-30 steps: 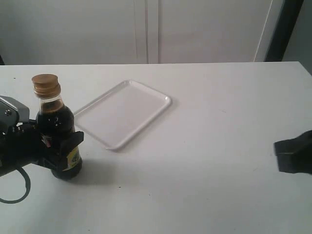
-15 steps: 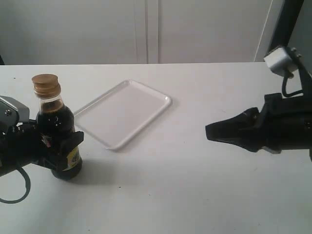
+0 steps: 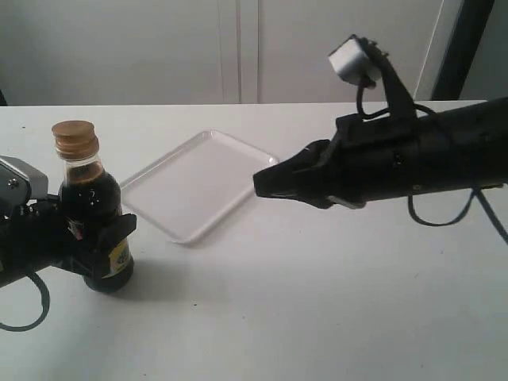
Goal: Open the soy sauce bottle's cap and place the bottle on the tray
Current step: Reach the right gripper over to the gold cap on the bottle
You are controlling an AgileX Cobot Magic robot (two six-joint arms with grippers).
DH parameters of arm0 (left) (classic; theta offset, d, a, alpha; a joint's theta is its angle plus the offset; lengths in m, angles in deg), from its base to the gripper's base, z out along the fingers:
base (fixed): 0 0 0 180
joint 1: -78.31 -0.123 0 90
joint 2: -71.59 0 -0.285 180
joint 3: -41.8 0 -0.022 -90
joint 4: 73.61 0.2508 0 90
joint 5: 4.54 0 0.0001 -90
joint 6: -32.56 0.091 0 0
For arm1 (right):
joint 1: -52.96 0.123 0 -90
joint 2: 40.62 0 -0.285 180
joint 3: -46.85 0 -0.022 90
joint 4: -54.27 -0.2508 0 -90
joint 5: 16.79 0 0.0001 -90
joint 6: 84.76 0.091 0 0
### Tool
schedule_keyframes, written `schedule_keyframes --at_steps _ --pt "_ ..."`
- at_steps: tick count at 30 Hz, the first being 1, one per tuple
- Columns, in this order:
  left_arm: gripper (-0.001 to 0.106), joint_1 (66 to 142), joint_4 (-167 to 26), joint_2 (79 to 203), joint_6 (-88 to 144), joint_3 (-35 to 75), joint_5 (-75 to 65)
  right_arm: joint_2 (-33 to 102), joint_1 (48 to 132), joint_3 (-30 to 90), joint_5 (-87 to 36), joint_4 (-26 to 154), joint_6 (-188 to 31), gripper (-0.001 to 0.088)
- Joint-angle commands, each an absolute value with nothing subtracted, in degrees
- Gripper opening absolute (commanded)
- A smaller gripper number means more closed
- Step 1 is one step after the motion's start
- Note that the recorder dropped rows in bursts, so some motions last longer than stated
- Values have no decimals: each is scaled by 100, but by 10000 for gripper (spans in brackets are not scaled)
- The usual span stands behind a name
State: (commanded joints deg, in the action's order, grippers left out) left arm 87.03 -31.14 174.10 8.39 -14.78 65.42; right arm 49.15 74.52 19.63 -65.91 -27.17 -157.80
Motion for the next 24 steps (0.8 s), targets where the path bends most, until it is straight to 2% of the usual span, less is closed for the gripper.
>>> schedule_keyframes --at_steps 24 --pt "0 8703 -3076 17410 839 -1478 6542 6326 8924 3473 -6452 -3666 -15567 0"
